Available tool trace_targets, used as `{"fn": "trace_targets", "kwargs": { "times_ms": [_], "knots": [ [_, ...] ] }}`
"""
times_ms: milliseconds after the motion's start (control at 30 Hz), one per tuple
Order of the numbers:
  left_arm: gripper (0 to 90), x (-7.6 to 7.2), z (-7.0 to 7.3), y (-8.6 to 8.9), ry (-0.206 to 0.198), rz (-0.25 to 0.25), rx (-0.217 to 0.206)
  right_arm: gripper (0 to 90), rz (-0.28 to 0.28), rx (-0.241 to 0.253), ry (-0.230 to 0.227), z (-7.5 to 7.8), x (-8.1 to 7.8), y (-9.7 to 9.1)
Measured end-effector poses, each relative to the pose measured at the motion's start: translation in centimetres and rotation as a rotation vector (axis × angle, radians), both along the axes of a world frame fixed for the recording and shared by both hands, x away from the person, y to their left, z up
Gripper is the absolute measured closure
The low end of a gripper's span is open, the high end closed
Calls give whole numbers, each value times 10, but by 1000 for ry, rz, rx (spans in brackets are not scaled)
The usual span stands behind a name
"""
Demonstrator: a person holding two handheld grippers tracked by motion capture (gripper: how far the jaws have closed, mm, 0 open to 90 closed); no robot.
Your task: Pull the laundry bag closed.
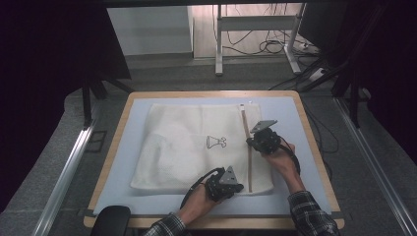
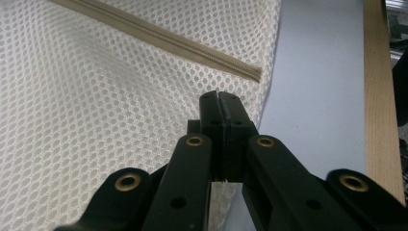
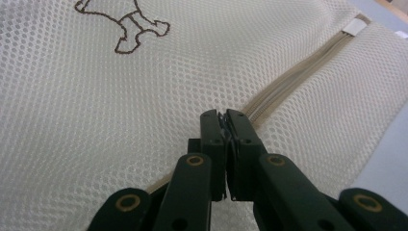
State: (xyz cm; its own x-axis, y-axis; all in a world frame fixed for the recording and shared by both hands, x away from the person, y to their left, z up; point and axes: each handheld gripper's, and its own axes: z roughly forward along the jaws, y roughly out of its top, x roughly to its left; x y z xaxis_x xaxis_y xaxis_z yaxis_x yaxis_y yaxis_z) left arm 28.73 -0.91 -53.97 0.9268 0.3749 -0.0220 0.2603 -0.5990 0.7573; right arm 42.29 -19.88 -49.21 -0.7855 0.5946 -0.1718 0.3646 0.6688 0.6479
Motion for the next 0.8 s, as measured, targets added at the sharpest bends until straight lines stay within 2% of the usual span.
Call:
{"fn": "trace_targets", "kwargs": {
  "times_ms": [233, 400, 533, 633, 800],
  "knots": [
    [897, -1, 0, 0, -12, -5, 6, 864, 1, 0, 8, -1, 10, 1],
    [898, -1, 1, 2, -7, -21, 14, 865, -3, -8, 8, -2, 16, 2],
    [899, -2, 0, 3, 16, -31, -7, 864, -3, 1, 9, -2, 21, 2],
    [899, -5, 0, 2, -15, -31, 10, 865, -5, 1, 22, -3, 25, 2],
    [899, -3, 0, 2, 5, -30, 0, 864, -15, 3, 28, -4, 31, 2]
  ]
}}
